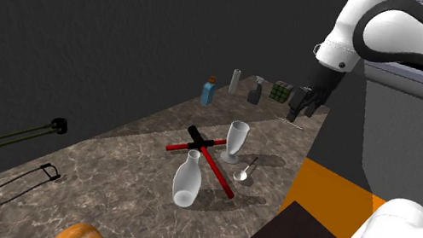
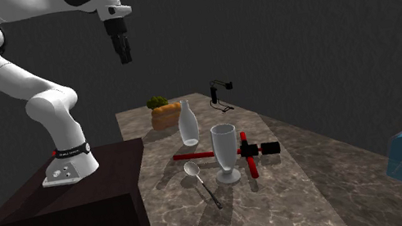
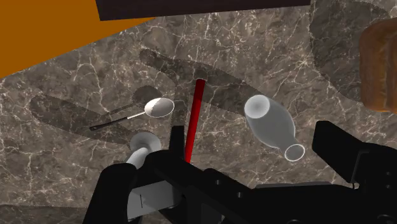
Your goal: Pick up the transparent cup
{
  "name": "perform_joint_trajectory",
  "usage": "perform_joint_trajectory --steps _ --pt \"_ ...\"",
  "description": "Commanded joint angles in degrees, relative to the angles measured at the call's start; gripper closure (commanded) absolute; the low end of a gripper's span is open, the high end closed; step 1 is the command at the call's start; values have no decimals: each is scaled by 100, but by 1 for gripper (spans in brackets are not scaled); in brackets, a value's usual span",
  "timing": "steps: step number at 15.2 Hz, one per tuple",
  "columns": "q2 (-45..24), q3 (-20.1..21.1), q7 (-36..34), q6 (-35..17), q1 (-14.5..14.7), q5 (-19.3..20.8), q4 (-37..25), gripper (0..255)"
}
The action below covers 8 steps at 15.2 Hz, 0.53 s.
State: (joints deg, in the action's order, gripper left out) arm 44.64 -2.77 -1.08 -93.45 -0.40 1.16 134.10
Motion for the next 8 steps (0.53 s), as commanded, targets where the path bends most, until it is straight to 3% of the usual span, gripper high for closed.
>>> perform_joint_trajectory --steps 1,8 --pt "0 0 0 0 0 0 0 0" --pt "-1027 -486 559 -1142 -93 231 104 0"
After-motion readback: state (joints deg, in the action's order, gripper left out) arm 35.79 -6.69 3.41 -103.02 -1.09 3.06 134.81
